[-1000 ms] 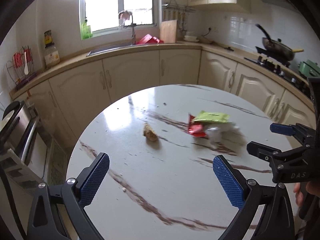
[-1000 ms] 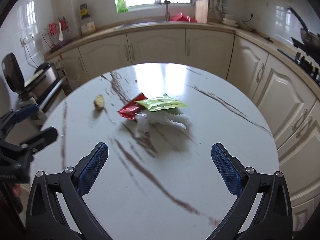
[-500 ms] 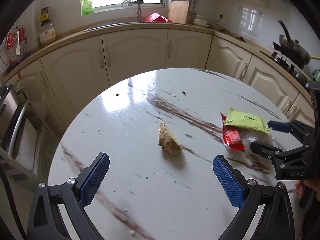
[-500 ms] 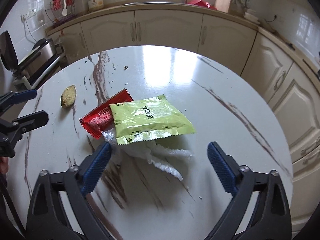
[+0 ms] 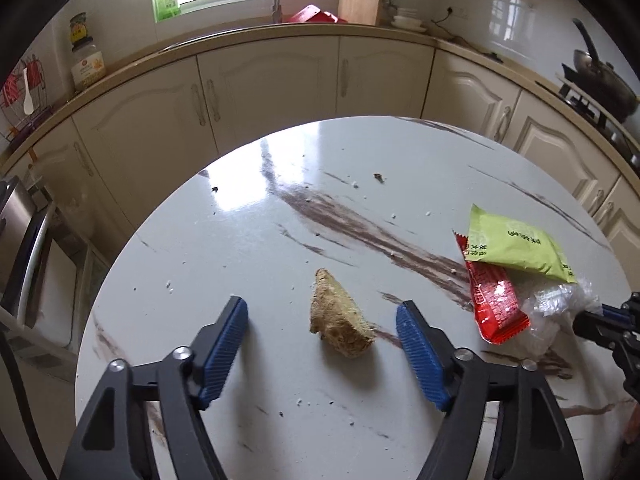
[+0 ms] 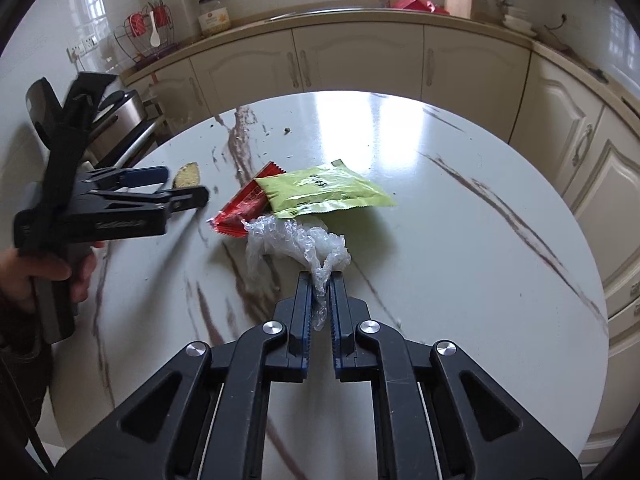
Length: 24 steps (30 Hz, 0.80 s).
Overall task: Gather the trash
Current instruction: 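Grasp the crumpled clear plastic with the right tool while the left grasps the ginger piece, then carry the plastic and ginger over the blue bin and open both tools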
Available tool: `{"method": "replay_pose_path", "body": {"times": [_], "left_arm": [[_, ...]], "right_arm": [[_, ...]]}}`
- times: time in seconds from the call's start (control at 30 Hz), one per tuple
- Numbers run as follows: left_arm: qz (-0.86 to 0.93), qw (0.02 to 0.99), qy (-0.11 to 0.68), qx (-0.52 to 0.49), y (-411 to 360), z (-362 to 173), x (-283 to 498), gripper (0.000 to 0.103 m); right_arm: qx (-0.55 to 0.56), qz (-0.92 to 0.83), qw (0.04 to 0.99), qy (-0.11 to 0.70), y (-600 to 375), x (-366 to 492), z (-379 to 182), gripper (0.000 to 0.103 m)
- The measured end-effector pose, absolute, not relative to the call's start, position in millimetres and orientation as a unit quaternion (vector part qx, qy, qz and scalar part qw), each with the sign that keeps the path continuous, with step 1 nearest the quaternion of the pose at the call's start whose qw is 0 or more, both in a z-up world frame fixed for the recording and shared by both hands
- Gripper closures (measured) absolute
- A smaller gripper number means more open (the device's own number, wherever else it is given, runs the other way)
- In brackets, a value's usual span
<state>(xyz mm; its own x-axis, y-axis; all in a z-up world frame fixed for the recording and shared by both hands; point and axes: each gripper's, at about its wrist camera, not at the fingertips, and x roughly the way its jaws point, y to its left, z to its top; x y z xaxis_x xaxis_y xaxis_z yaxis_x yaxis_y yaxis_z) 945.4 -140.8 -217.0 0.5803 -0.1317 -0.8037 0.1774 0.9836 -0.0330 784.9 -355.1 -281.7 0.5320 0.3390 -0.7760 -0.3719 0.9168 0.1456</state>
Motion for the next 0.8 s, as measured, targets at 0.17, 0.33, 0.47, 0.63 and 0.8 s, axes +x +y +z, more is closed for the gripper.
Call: {"method": "replay_pose_path", "body": {"times": [0.17, 0.33, 0.47, 0.63, 0.8], "left_arm": [[-0.121, 0.886, 0.446, 0.041, -158.1, -219.1, 937.4, 0.08], [-0.133, 0.889, 0.437, 0.034, -148.9, -221.9, 915.4, 0.081], [-0.15, 0.893, 0.421, 0.051, -151.9, -212.2, 878.3, 0.081], [-0.159, 0.906, 0.39, 0.054, -145.4, -191.2, 827.3, 0.081], [-0.172, 0.913, 0.365, 0.056, -141.3, -175.4, 766.5, 0.081]], "right_arm": [[-0.006, 0.211, 0.877, 0.432, -357.7, 766.8, -274.0, 0.095], [-0.004, 0.209, 0.881, 0.425, -357.8, 749.7, -268.5, 0.095], [0.004, 0.204, 0.886, 0.416, -359.9, 734.9, -260.7, 0.095], [0.01, 0.206, 0.89, 0.406, -357.3, 712.9, -245.6, 0.095], [0.016, 0.209, 0.896, 0.391, -350.2, 685.4, -229.8, 0.095]]}}
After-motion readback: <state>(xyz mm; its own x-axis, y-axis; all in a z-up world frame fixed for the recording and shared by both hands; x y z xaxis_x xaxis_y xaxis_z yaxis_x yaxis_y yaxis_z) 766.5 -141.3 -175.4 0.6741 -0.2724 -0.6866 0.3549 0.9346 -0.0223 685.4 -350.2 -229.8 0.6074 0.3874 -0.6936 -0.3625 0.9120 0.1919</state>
